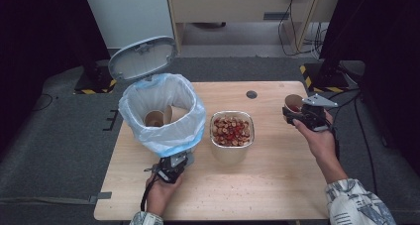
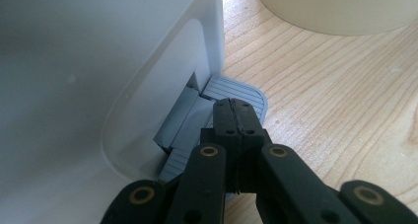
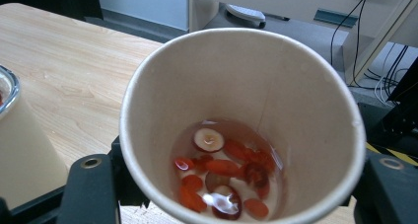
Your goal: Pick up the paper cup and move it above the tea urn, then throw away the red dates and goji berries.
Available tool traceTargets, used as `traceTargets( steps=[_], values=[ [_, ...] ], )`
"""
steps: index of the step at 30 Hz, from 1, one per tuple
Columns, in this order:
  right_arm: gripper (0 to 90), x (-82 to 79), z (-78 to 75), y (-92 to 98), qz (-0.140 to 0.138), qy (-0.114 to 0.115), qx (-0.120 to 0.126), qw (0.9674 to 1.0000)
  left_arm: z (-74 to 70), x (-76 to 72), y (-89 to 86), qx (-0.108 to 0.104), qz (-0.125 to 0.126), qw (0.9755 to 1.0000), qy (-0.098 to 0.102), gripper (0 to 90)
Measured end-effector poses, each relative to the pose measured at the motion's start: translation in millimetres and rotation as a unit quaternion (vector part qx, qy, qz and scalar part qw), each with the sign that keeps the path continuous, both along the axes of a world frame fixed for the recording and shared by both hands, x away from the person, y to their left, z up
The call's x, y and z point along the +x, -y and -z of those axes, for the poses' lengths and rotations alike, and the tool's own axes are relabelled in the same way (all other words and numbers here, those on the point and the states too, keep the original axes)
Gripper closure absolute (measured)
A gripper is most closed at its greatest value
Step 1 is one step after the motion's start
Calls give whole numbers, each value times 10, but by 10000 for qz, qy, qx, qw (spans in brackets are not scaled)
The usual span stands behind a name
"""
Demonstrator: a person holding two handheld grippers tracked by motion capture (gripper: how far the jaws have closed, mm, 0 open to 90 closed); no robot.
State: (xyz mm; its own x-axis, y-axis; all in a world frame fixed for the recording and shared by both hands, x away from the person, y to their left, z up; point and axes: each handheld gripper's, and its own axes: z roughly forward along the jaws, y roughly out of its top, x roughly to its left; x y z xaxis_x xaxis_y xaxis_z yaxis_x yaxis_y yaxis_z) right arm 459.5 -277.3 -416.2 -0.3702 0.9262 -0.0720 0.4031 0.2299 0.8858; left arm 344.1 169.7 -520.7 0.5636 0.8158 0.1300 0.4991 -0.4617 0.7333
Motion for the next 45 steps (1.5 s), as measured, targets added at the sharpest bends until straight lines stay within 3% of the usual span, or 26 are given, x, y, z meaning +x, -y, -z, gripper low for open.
traceTargets(
  steps=[28, 45],
  values=[
    [320, 53, -247, 39, -10, 81, 22, 10000, 0, 1, -3, -9, 5, 10000, -3, 900],
    [318, 123, -533, -200, -419, 233, -188, 9987, 2, -1, 3, 13, 15, 10000, 16, 900]
  ],
)
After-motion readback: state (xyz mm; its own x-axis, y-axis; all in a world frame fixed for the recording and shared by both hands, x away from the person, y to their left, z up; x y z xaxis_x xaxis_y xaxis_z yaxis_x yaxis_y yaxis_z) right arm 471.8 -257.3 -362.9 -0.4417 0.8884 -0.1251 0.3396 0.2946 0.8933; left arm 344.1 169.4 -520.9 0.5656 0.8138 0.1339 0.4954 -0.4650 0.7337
